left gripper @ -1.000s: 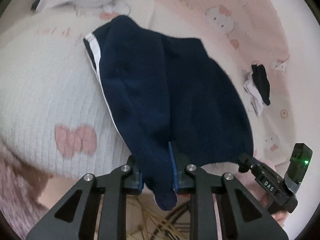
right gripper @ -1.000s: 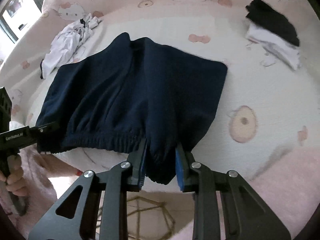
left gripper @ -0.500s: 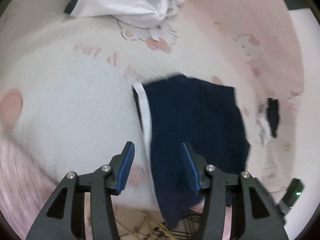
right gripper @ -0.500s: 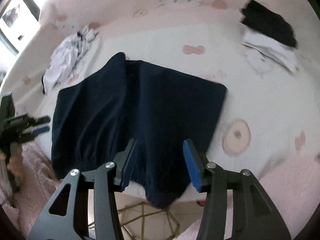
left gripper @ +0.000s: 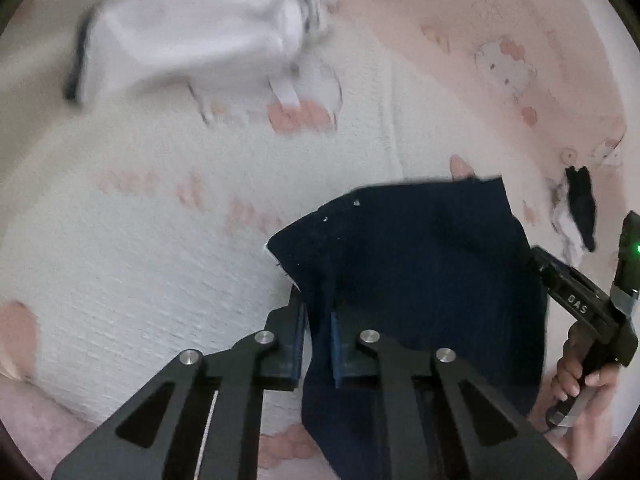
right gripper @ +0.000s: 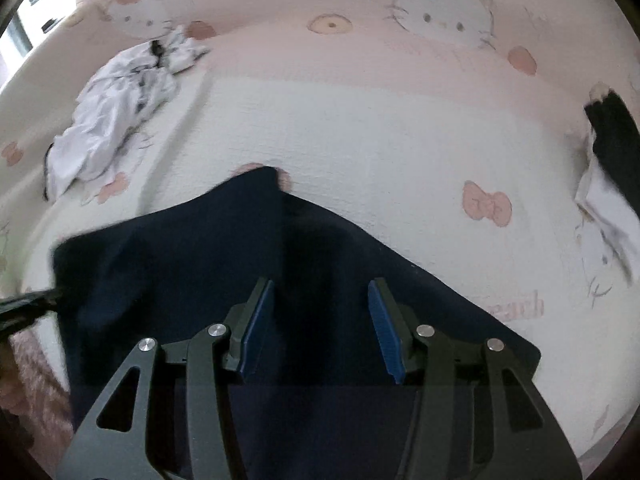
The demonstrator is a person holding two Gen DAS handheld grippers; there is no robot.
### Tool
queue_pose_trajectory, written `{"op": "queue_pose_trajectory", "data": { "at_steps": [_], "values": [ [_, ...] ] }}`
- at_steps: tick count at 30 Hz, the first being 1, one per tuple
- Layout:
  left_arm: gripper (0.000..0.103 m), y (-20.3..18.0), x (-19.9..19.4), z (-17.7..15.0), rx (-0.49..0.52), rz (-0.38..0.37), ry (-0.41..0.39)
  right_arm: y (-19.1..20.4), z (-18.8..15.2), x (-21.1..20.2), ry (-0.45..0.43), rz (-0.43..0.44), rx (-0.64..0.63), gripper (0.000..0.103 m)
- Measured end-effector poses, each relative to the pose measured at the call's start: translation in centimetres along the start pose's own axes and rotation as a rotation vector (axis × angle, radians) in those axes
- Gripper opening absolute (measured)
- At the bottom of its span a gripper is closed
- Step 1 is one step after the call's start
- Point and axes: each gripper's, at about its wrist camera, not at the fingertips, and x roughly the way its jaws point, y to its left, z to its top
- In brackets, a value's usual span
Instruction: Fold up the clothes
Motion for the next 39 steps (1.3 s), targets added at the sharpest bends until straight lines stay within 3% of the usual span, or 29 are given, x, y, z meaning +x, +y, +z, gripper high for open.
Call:
{"op": "queue_pose_trajectory", "data": {
  "at_steps": [2,4,6,8,10,12,14,17,19,23,27,31,33,39],
  "values": [
    [0.011,0.7,-1.7,0.4,0.032,0.036,-0.061,-0.8,0.2,0.2,0.001,-0.004,0.017,0.05],
    [0.011,1.2,-2.0,0.9,0.042,0.141,-0.065,-1.6,0.4,0.2,-0.005,-0.022,0.03,0.05],
    [0.012,3.1,-0.7,0.5,0.011,0.248,0.025,-2.6,0.4,0.3,0.002,-0.05,0.057,0.05],
    [0.019,4.8,0.5,0.0,-0.069,0.279,0.115,-3.7,0.2,0.3,0.029,-0.076,0.086,0.05],
    [0.037,4.9,-0.9,-0.1,-0.079,0.306,0.067,-4.5,0.0,0.3,0.051,-0.093,0.109,0.05],
    [0.044,3.2,-3.1,-0.2,-0.012,0.36,-0.06,-4.9,-0.3,-0.1,0.055,-0.074,0.121,0.051],
    [0.045,0.9,-3.5,-0.2,0.086,0.281,-0.102,-4.8,-0.6,-0.4,0.052,-0.044,0.11,0.052],
    [0.045,-1.5,-1.8,-0.7,0.197,0.143,-0.064,-3.4,-0.9,-0.2,0.046,-0.013,0.05,0.053],
    [0.045,-3.6,0.5,-1.0,0.281,0.132,-0.016,-2.4,-1.0,0.3,0.044,0.016,0.009,0.053],
    [0.047,-3.0,2.9,-1.9,0.315,0.268,0.062,-0.7,-1.3,1.2,0.052,0.039,-0.05,0.053],
    [0.047,0.7,1.6,-1.9,0.227,0.406,0.083,-1.3,-1.0,0.3,0.027,0.032,-0.028,0.053],
    [0.047,2.9,0.5,-1.1,0.122,0.458,0.073,-2.8,-0.2,-1.0,-0.017,-0.014,0.0,0.054],
    [0.046,2.2,0.1,-0.6,0.144,0.474,0.03,-3.2,-0.1,-0.8,-0.009,-0.029,0.014,0.054],
    [0.046,-1.9,2.3,0.7,0.285,0.305,0.014,-2.7,-0.3,0.0,0.019,-0.018,0.003,0.054]
  ]
}}
